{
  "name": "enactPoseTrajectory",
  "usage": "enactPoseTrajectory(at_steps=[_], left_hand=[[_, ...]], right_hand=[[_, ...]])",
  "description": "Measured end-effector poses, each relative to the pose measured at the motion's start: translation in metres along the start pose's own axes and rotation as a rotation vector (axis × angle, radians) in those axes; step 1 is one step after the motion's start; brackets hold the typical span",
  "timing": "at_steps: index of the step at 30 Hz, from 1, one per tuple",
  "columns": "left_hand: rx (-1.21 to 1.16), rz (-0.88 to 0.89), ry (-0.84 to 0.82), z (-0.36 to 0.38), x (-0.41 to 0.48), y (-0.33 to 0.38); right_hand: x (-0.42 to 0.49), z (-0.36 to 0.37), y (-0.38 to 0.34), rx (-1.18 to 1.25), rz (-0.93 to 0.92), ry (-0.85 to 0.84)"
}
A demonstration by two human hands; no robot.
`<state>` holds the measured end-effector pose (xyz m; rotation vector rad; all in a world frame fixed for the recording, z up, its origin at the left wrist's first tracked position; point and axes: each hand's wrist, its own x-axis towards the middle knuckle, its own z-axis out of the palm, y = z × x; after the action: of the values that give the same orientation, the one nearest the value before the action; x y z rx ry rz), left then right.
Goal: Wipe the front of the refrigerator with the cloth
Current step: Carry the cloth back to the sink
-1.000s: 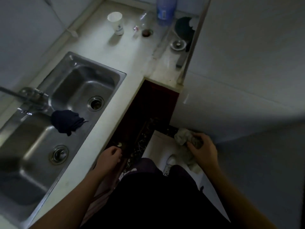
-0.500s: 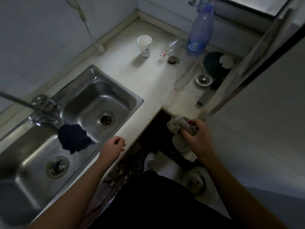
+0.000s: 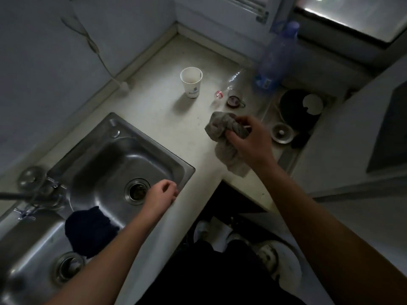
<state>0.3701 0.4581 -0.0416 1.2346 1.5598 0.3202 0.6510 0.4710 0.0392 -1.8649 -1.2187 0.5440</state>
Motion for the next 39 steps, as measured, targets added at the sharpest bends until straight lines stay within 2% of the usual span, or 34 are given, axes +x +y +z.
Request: enactPoseTrajectory(at_steps=[6,12,14,19,24,28,31,34,38,39], left_hand=[[-0.016,-0.073,0.054,-0.009,0.003,-0.010],[-0.041,-0.114,0.077,-0.009,0.001,-0.014],[-0.061,-0.122,0.089,-0.008,-0.001,-0.014],[-0.099,-0.145,0.124,-0.005,-0.002,-0.014],[-0.127,-0.158,0.158,-0.002,-0.003,-0.017],[-0.130,-0.171,0.166,-0.002,-0.003,-0.023],[-0.123,-0.171,0.159,-0.002,-0.006,-0.023],[-0.117,-0.151,0.153,-0.002,-0.009,-0.020],[-0.135,-0.141,0.135,-0.003,-0.009,-0.023],[-0.137,-0.136,0.132,-0.003,-0.009,-0.024]], right_hand=[[0.045,0.051,0.003,0.008,0.023,-0.077],[0.038,0.077,0.060,-0.301,0.087,-0.433],[0.031,0.074,0.063,-0.314,0.082,-0.415],[0.008,0.066,0.058,-0.335,-0.096,-0.212],[-0.004,0.074,0.066,-0.393,-0.115,-0.288],[-0.001,0.077,0.065,-0.455,-0.114,-0.287],[0.002,0.076,0.057,-0.492,-0.068,-0.367],[0.008,0.068,0.052,-0.438,-0.013,-0.469],[0.002,0.058,0.050,-0.322,0.069,-0.425],[-0.002,0.056,0.050,-0.332,0.062,-0.460]])
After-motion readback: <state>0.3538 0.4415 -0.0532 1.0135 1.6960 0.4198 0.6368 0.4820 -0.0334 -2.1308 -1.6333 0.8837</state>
